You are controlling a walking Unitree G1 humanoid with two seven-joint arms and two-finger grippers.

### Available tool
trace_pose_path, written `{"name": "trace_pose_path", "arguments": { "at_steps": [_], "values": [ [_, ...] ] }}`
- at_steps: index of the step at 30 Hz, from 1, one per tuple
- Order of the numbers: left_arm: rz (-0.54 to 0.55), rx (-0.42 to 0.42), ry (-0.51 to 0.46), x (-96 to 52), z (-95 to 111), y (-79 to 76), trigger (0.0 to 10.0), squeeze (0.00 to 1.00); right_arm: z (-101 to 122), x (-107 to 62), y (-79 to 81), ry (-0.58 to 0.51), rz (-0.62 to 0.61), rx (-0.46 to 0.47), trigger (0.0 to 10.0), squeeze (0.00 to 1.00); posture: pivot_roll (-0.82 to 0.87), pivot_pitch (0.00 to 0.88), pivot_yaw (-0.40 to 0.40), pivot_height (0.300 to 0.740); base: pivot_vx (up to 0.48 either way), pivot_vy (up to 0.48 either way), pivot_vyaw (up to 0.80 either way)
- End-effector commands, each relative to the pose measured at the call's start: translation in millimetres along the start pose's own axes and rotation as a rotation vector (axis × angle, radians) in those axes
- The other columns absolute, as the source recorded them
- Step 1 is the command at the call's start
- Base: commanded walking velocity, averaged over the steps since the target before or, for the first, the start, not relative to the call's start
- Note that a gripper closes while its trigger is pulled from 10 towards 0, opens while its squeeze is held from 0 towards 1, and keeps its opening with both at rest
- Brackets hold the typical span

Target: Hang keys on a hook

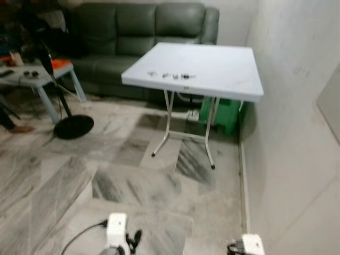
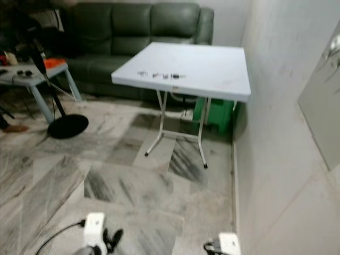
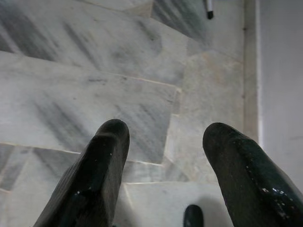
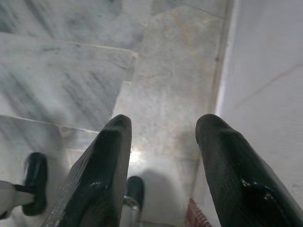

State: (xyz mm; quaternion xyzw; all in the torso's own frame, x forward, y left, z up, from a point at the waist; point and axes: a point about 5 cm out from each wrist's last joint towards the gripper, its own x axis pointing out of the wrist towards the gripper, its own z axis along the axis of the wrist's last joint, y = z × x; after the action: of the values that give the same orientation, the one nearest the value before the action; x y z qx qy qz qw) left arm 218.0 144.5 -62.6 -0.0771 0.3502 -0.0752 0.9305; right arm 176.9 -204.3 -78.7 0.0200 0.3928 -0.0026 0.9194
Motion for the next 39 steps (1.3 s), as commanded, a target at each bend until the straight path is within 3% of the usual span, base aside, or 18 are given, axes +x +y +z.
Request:
{"name": "trace_pose_path", "arguments": {
  "at_steps": [1,5,6,23,24,25,26,39],
  "values": [
    [0.018,-0.001,-0.007,-0.7,3.5,7.5,10.0,0.0,3.6,2.2,5.1,-0.008,0.008,0.008,10.0,0.0,-0.01,0.0,-0.042,0.74,0.0,0.0,0.0],
    [0.017,0.005,-0.008,-0.6,3.7,7.3,10.0,0.0,2.4,1.9,5.8,-0.009,0.015,0.036,10.0,0.0,-0.01,0.0,-0.041,0.74,0.0,0.0,0.0],
    [0.017,0.008,-0.008,-0.6,3.7,7.1,10.0,0.0,2.5,1.8,5.2,-0.01,0.005,0.033,10.0,1.0,-0.01,0.0,-0.041,0.74,0.0,0.0,0.0],
    [0.002,-0.012,-0.019,0.4,5.2,4.0,10.0,0.0,6.6,2.2,4.5,-0.039,0.009,0.034,10.0,1.0,-0.02,0.0,-0.043,0.74,0.0,0.0,0.0],
    [0.002,-0.014,-0.019,0.3,5.1,4.0,10.0,0.0,6.6,2.2,5.4,-0.04,0.015,0.024,10.0,0.14,-0.02,0.0,-0.043,0.74,0.0,0.259,0.0],
    [0.002,-0.014,-0.019,0.3,5.1,4.0,10.0,0.0,6.6,2.2,5.4,-0.04,0.015,0.024,10.0,0.14,-0.02,0.0,-0.043,0.74,0.0,0.259,0.0],
    [0.0,-0.015,-0.018,0.4,4.9,3.5,10.0,0.0,6.6,2.1,7.4,-0.047,0.034,0.025,10.0,0.0,-0.02,0.0,-0.043,0.74,0.0,0.368,0.0],
    [-0.011,-0.021,-0.018,0.9,4.1,0.2,10.0,0.0,4.1,1.7,6.7,-0.029,0.028,0.018,10.0,0.0,-0.02,0.0,-0.05,0.74,0.0,0.476,0.0]
  ]
}}
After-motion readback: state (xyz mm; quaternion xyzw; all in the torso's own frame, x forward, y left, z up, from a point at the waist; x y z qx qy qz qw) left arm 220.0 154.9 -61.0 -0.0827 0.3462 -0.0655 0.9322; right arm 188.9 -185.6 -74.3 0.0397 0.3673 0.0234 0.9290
